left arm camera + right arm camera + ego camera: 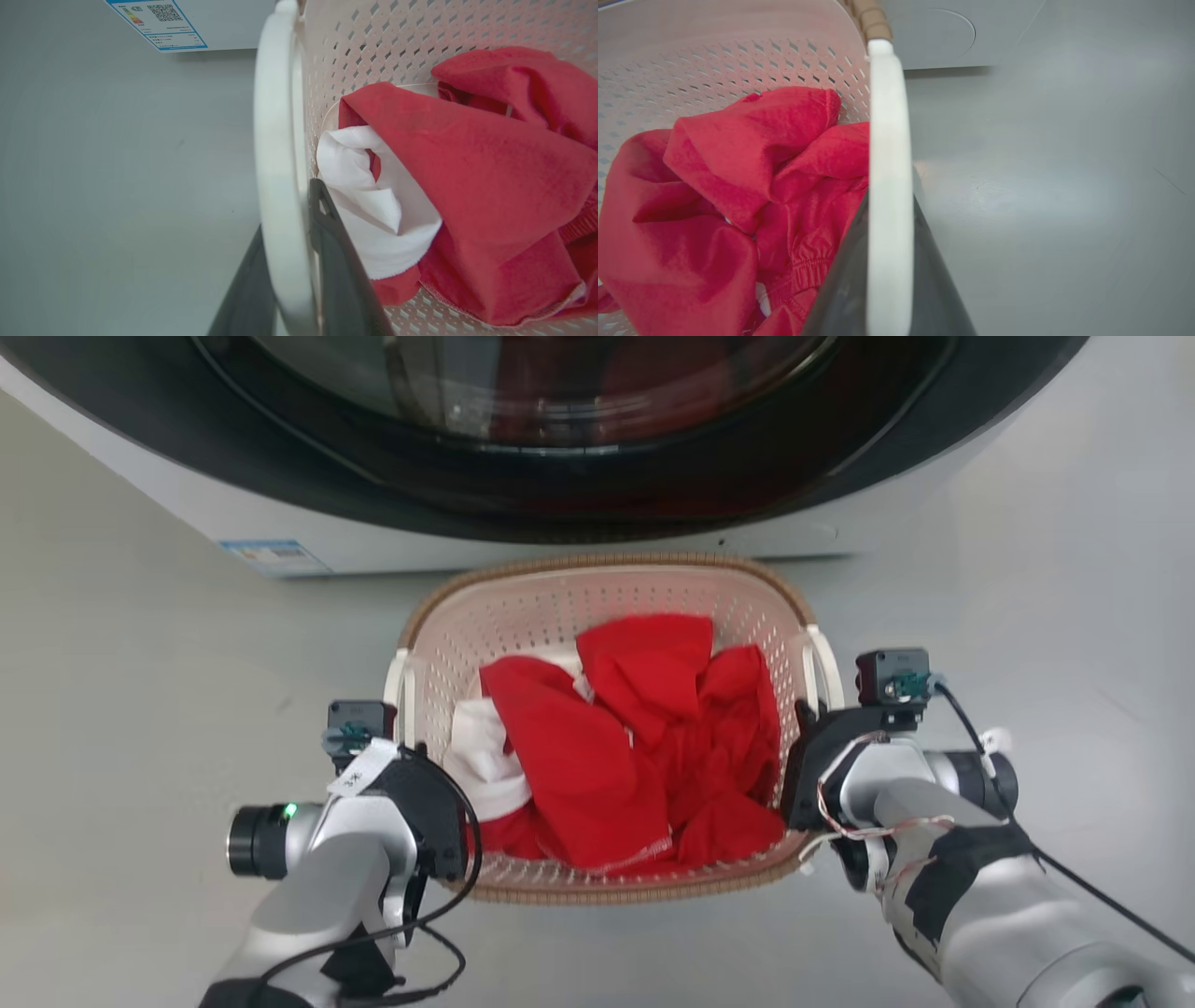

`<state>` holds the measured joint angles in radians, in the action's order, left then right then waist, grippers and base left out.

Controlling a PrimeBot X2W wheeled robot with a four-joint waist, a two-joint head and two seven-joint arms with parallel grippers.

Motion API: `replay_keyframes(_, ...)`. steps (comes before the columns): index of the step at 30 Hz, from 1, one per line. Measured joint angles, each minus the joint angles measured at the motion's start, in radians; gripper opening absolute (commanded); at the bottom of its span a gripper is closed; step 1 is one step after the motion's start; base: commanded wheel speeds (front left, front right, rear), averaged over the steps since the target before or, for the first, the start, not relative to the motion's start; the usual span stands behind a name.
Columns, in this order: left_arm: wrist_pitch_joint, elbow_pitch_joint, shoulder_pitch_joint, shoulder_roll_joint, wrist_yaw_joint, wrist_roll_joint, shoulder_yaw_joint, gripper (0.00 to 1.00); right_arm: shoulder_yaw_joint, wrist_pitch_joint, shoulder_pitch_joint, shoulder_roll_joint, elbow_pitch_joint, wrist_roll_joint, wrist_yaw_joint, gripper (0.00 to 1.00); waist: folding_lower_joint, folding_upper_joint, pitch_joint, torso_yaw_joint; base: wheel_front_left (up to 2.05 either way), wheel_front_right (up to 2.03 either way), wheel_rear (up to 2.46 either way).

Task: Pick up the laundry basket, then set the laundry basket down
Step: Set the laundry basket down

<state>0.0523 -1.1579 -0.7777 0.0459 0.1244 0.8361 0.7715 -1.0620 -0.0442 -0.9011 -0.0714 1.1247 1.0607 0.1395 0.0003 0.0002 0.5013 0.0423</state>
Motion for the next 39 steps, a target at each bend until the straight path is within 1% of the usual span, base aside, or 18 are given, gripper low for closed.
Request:
replay_keyframes(5, 0.012, -0.001, -0.046, 0.0, 0.0, -0.003, -0.006, 0.0, 0.001, -0.012, -0.056, 0.0, 0.009, -0.007, 0.0, 0.0, -0.0001, 0.0001, 0.074, 0.003, 0.0, 0.0, 0.0)
replay_keyframes(12, 0.03, -0.012, -0.066, -0.002, 0.0, -0.019, -0.006, 0.0, -0.001, -0.029, -0.076, 0.0, 0.015, -0.008, 0.0, 0.0, -0.0001, 0.0001, 0.154, 0.007, 0.0, 0.0, 0.0)
replay_keyframes(29, 0.085, -0.034, -0.158, -0.002, 0.0, -0.029, -0.02, 0.0, -0.009, -0.058, -0.169, -0.005, 0.013, -0.015, 0.0, 0.0, -0.0002, -0.0001, 0.272, 0.005, 0.0, 0.0, 0.0)
replay_keyframes(39, 0.112, -0.049, -0.172, -0.005, 0.0, -0.029, -0.019, 0.0, -0.016, -0.081, -0.18, -0.005, 0.017, -0.024, 0.0, 0.0, -0.0002, -0.0001, 0.307, 0.004, 0.0, 0.0, 0.0)
